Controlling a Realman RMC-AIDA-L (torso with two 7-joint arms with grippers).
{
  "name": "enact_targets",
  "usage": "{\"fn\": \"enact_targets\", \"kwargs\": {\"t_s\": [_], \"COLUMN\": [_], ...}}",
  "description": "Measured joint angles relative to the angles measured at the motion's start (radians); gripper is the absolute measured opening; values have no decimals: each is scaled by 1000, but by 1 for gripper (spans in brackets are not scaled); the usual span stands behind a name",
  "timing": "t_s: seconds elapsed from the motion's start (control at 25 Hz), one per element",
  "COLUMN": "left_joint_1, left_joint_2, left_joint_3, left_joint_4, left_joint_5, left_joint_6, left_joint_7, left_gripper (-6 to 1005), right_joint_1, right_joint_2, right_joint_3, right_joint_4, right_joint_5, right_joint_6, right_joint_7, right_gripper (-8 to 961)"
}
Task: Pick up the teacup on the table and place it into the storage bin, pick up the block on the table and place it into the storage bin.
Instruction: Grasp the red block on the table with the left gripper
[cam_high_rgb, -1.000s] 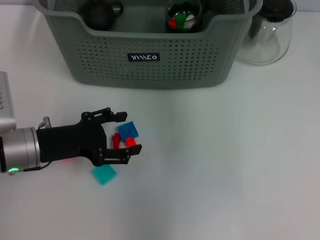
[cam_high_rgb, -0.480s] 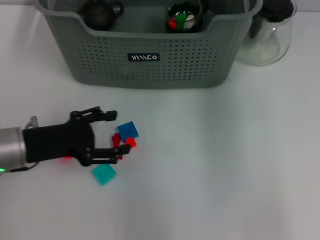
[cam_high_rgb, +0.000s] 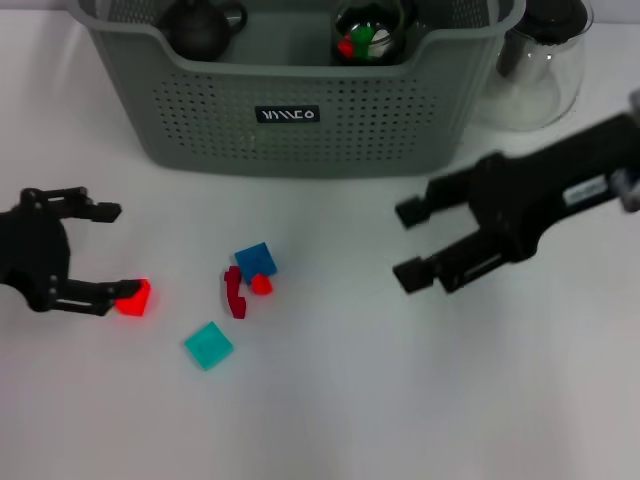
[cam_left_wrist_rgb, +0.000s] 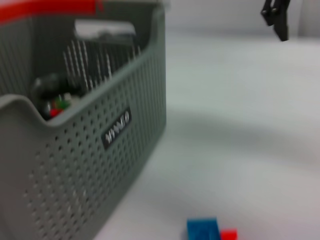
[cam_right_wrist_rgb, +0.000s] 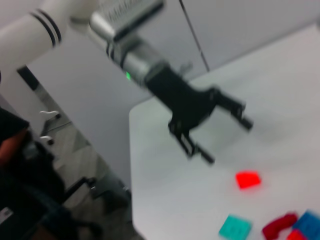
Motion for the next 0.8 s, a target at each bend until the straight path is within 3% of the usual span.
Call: {"fn": "enact_targets", "kwargs": {"t_s": [0.16, 0.32, 0.6, 0.8], "left_joint_1": [-60, -119, -206, -223], "left_joint_2": [3, 0, -41, -39], "left_joint_3": [25, 107, 347, 465], "left_joint_4": [90, 148, 171, 135], "left_joint_5": [107, 222, 474, 533], "left_joint_6": [64, 90, 27, -31], "left_joint_7": [-16, -28, -143, -175], "left_gripper": [887, 887, 888, 888], "right_joint_1": [18, 16, -1, -14], "right_joint_2": [-23, -38, -16, -4], "right_joint_3": [15, 68, 99, 107], "right_joint_4": [175, 253, 257, 258], "right_joint_5": [-29, -25, -25, -26], "right_joint_6": [50, 66, 65, 68], "right_joint_7": [-34, -35, -26, -27], "right_gripper": [906, 947, 947, 947]}}
